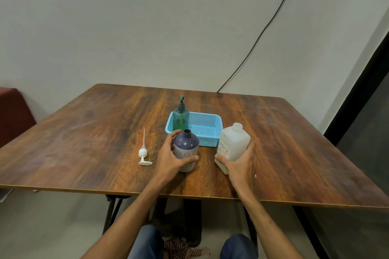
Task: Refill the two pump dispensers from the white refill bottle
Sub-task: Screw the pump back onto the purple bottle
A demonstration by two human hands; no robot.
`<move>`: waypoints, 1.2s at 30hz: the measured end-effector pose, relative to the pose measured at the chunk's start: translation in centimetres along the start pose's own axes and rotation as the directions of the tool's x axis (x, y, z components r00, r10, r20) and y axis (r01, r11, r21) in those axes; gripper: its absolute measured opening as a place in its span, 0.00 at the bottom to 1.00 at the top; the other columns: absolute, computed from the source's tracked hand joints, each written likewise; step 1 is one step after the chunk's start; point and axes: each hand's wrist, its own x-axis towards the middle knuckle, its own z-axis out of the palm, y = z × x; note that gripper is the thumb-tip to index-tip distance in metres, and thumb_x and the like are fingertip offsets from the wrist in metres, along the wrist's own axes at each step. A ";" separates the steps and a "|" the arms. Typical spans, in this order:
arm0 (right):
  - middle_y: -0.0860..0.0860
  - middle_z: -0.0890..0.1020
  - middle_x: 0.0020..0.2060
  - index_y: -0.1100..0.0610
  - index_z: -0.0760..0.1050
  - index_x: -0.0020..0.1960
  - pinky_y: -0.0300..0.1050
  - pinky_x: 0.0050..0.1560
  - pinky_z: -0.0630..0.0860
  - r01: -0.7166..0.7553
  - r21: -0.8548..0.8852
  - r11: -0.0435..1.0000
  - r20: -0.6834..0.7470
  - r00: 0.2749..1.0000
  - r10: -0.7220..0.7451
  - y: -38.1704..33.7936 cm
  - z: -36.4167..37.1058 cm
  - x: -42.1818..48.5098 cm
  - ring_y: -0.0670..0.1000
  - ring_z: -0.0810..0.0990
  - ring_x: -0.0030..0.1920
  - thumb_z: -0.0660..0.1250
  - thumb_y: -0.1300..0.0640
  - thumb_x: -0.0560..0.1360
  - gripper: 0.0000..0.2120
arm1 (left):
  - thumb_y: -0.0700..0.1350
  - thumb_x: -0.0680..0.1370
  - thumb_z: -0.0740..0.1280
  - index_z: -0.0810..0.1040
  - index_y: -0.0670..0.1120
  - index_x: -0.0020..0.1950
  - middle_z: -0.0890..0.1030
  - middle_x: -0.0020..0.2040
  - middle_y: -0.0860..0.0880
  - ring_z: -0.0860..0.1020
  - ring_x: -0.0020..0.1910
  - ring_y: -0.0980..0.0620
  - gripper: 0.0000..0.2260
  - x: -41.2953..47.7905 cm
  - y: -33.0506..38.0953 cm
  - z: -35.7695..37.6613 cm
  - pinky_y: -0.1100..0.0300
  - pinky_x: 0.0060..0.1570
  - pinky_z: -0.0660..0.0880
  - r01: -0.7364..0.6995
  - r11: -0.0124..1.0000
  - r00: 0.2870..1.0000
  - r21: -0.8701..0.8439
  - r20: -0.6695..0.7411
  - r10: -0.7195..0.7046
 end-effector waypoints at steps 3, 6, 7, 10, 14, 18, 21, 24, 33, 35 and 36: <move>0.49 0.66 0.72 0.45 0.51 0.77 0.59 0.67 0.74 0.027 0.029 0.999 -0.068 0.997 -0.025 -0.7 -0.2 -0.2 0.51 0.68 0.71 0.82 0.40 0.59 0.57 | 0.60 0.58 0.83 0.64 0.60 0.74 0.73 0.66 0.60 0.73 0.64 0.63 0.48 0.1 0.4 -0.5 0.63 0.61 0.74 -0.007 1.000 1.000 -0.011 0.014 0.008; 0.50 0.64 0.73 0.48 0.54 0.78 0.55 0.66 0.75 0.170 -0.010 0.985 -0.209 0.963 -0.168 -2.8 -0.9 -1.0 0.51 0.66 0.71 0.78 0.38 0.65 0.51 | 0.62 0.60 0.81 0.63 0.57 0.76 0.74 0.69 0.55 0.75 0.66 0.57 0.48 0.3 1.2 -1.4 0.59 0.63 0.75 -0.043 0.999 0.999 -0.005 -0.024 0.043; 0.51 0.65 0.72 0.51 0.58 0.77 0.53 0.64 0.76 0.246 -0.026 0.969 -0.251 0.937 -0.244 -3.7 -1.1 -1.5 0.51 0.67 0.70 0.78 0.40 0.67 0.47 | 0.62 0.62 0.79 0.64 0.56 0.76 0.74 0.70 0.54 0.75 0.66 0.56 0.47 0.3 1.5 -1.8 0.60 0.62 0.76 -0.061 0.998 0.997 -0.010 -0.039 0.060; 0.55 0.70 0.65 0.56 0.66 0.70 0.44 0.58 0.78 0.478 -0.108 0.871 -0.314 0.815 -0.486 -5.7 -0.8 -3.2 0.52 0.70 0.65 0.78 0.50 0.71 0.34 | 0.55 0.69 0.79 0.66 0.55 0.75 0.74 0.70 0.54 0.76 0.66 0.57 0.38 0.3 2.4 -3.4 0.63 0.61 0.76 -0.116 0.993 0.991 -0.001 -0.072 0.115; 0.51 0.74 0.59 0.56 0.70 0.65 0.49 0.56 0.79 0.545 -0.011 0.838 -0.102 0.833 -0.543 -6.7 1.5 -4.5 0.48 0.73 0.62 0.75 0.51 0.74 0.24 | 0.43 0.76 0.74 0.75 0.51 0.70 0.79 0.65 0.53 0.79 0.60 0.58 0.23 0.5 2.1 -6.3 0.57 0.59 0.79 -0.137 0.983 0.977 0.121 -0.148 0.155; 0.45 0.71 0.66 0.49 0.63 0.72 0.50 0.66 0.74 0.334 0.033 0.942 0.118 0.935 -0.335 -5.7 4.5 -4.8 0.46 0.69 0.68 0.75 0.43 0.71 0.35 | 0.34 0.78 0.69 0.81 0.47 0.63 0.83 0.59 0.50 0.81 0.55 0.54 0.16 0.5 0.4 -9.0 0.47 0.56 0.82 -0.078 0.964 0.974 0.256 -0.186 0.129; 0.46 0.66 0.73 0.47 0.57 0.76 0.49 0.72 0.69 0.171 0.075 0.982 0.225 0.957 -0.184 -5.0 6.0 -4.5 0.46 0.65 0.73 0.78 0.43 0.68 0.45 | 0.32 0.77 0.68 0.83 0.45 0.60 0.84 0.55 0.47 0.81 0.51 0.53 0.14 0.4 -0.5 -10.4 0.50 0.52 0.82 -0.011 0.946 0.976 0.325 -0.203 0.081; 0.46 0.67 0.73 0.49 0.57 0.77 0.44 0.70 0.68 0.093 0.088 0.992 0.296 0.948 -0.116 -4.8 6.8 -4.1 0.46 0.66 0.73 0.80 0.44 0.66 0.48 | 0.36 0.77 0.70 0.83 0.46 0.58 0.84 0.53 0.48 0.81 0.47 0.56 0.12 0.2 -1.5 -11.1 0.64 0.44 0.79 0.049 0.921 0.980 0.386 -0.197 0.030; 0.42 0.75 0.66 0.49 0.66 0.71 0.35 0.59 0.73 0.048 0.152 0.987 0.295 0.951 -0.092 -4.7 8.1 -4.0 0.43 0.75 0.64 0.81 0.49 0.66 0.39 | 0.51 0.75 0.75 0.82 0.47 0.51 0.83 0.43 0.51 0.81 0.40 0.56 0.10 0.5 -3.9 -9.7 0.63 0.36 0.77 0.262 0.865 0.945 0.428 -0.296 -0.140; 0.42 0.75 0.66 0.49 0.66 0.72 0.32 0.58 0.72 0.044 0.155 0.987 0.302 0.949 -0.090 -4.6 8.0 -4.1 0.42 0.75 0.64 0.81 0.49 0.66 0.39 | 0.53 0.73 0.76 0.80 0.47 0.48 0.82 0.42 0.51 0.80 0.39 0.56 0.12 0.9 -4.3 -9.2 0.59 0.37 0.79 0.278 0.846 0.936 0.455 -0.325 -0.132; 0.42 0.75 0.66 0.49 0.65 0.72 0.33 0.59 0.72 0.040 0.153 0.987 0.305 0.948 -0.086 -4.6 8.0 -4.0 0.42 0.74 0.64 0.81 0.48 0.66 0.40 | 0.54 0.73 0.77 0.79 0.47 0.48 0.81 0.41 0.52 0.80 0.39 0.56 0.13 1.1 -4.3 -9.0 0.57 0.37 0.80 0.282 0.835 0.934 0.472 -0.335 -0.126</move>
